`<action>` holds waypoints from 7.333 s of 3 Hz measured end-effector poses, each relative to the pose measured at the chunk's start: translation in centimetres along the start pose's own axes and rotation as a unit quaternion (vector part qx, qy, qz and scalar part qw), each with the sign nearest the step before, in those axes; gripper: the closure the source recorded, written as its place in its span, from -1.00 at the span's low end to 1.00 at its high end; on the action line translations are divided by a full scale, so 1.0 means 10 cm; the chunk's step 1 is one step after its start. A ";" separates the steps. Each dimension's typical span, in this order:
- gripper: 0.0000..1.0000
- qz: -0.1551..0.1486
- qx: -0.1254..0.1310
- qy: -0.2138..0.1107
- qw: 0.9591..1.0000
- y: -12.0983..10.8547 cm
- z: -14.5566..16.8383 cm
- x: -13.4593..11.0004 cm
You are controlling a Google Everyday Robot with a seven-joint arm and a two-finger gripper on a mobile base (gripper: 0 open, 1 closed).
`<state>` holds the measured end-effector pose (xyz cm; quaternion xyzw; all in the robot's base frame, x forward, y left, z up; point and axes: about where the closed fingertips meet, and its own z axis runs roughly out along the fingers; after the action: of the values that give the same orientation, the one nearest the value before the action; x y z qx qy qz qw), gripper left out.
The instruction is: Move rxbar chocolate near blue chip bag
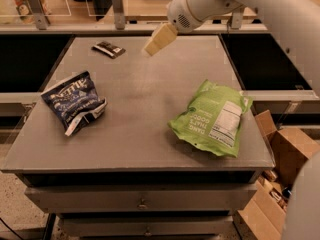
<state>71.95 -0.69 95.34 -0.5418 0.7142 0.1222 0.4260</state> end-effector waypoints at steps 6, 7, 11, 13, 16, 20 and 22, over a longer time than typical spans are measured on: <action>-1.00 0.123 0.075 -0.058 0.988 -0.54 1.69 -0.06; -1.00 0.128 0.062 -0.057 0.988 -0.51 1.92 -0.09; -1.00 0.115 0.010 -0.068 0.991 -0.21 2.45 -0.28; -0.16 0.117 0.010 -0.076 0.990 -0.22 2.52 -0.35; 1.00 0.123 0.016 -0.055 0.991 -0.25 2.51 -0.32; 1.00 0.108 -0.047 -0.070 0.991 0.32 1.84 -0.31; 1.00 0.099 -0.095 -0.071 0.988 0.81 1.67 -0.27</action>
Offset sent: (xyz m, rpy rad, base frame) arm 0.0882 0.0557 -0.0502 0.1848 -0.0245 -0.1715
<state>72.95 14.83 84.82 -0.4966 0.7174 0.2689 0.4079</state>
